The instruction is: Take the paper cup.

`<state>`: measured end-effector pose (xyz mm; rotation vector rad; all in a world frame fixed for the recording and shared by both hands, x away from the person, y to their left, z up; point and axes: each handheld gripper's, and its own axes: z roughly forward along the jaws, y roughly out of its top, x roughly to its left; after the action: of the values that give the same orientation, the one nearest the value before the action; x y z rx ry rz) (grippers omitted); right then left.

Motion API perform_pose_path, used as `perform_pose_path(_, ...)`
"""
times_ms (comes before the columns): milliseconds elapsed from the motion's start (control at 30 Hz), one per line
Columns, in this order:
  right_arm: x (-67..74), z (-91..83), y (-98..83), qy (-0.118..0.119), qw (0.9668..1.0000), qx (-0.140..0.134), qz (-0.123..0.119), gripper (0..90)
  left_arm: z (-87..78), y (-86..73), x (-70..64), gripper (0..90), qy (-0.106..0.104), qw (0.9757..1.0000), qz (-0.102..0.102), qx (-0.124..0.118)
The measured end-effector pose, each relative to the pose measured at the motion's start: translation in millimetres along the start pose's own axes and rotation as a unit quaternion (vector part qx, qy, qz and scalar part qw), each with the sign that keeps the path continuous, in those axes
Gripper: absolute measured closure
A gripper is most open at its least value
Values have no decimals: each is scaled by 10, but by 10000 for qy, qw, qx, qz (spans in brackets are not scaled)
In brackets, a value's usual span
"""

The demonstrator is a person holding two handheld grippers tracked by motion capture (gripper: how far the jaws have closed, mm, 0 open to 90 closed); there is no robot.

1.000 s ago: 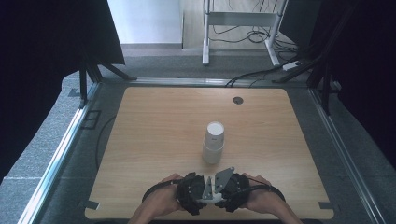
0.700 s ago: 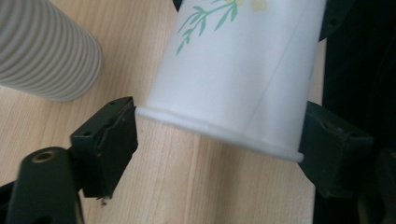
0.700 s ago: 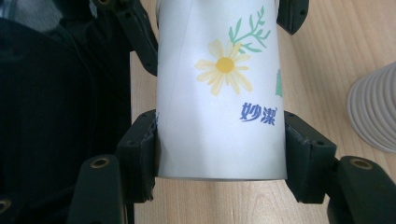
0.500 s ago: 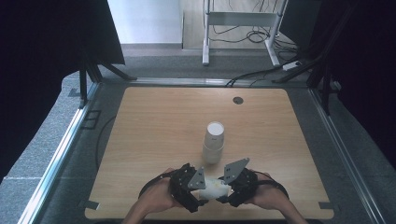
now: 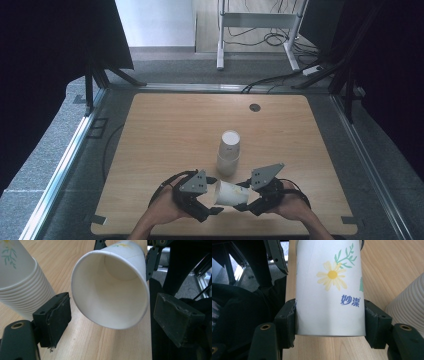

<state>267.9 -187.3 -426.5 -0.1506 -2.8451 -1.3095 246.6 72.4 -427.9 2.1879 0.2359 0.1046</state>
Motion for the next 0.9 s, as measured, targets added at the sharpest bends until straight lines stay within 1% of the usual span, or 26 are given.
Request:
perform_pose_path(167,-1,-1,-15,60,9997,-178,-129,370,19,-10,-6,151,-54,10000,5,-48)
perform_pose_path(367,12,18,-23,108,9994,-225,-251,370,42,-16,-2,165,-105,9999,12,-56)
perform_pose_path(500,22,22,-21,149,9991,-244,-304,370,44,-26,6,194,-226,9995,-64,-205)
perform_pose_path(567,22,26,-23,169,9990,-235,-331,370,36,-28,14,229,-266,9992,-97,-265)
perform_pose_path(633,21,27,-24,183,9990,-230,-338,370,32,-28,18,251,-264,9992,-106,-279)
perform_pose_path(800,18,27,-24,185,9990,-233,-336,371,27,-29,12,276,-239,9992,-77,-301)
perform_pose_path(900,16,29,-27,188,9991,-203,-333,371,30,-27,5,297,-216,9994,-45,-262)
